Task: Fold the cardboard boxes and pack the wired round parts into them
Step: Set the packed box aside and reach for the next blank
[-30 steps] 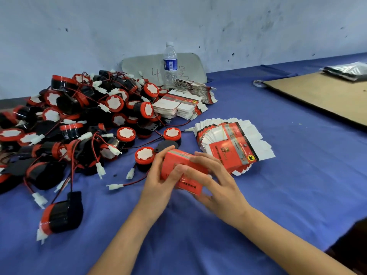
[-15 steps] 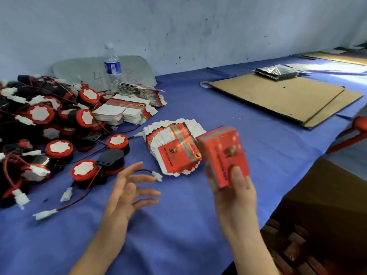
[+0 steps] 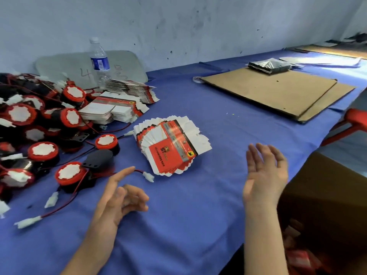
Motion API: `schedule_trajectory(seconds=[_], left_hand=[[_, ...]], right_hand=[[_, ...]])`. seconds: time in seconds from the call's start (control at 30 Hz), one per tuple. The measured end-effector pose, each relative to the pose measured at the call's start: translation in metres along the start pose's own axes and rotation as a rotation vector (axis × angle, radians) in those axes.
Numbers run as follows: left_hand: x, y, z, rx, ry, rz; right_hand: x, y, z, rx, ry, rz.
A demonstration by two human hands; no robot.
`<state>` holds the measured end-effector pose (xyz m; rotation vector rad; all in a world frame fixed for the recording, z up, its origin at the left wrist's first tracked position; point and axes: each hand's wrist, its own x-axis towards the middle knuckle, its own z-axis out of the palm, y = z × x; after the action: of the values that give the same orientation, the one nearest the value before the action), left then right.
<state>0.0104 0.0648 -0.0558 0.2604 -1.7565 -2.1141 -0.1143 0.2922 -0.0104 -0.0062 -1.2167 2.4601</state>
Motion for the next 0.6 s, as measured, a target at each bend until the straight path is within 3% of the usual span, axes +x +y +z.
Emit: schedule_trajectory(seconds=[0.03,0.13,0.2,0.27,0.4,0.5,0.6], left_hand=[[0.0,-0.001,0.0,0.014,-0.01,0.003],[-0.004,0.003,0.002,0.012,-0.001,0.01],[-0.005,0.004,0.001,0.032,0.02,0.022],[-0.006,0.007,0.001,0.028,0.013,0.015],[-0.007,0.01,0.001,0.005,-0.003,-0.009],[-0.008,0.013,0.002,-0.011,-0.009,-0.02],[-0.008,0.015,0.003,-0.037,-0.015,-0.02]], right_hand=[[0.0,0.003,0.011,-0.222,-0.144,-0.041],[0.003,0.027,0.039,-1.191,-0.966,-0.211],[0.01,0.036,0.066,-1.539,-1.275,-0.297],[0.018,0.044,0.087,-1.745,-1.433,-0.311],[0.022,0.049,0.114,-2.079,-1.577,-0.466],[0.025,0.049,0.121,-2.186,-1.661,-0.608],[0.029,0.043,0.127,-2.219,-1.721,-0.617]])
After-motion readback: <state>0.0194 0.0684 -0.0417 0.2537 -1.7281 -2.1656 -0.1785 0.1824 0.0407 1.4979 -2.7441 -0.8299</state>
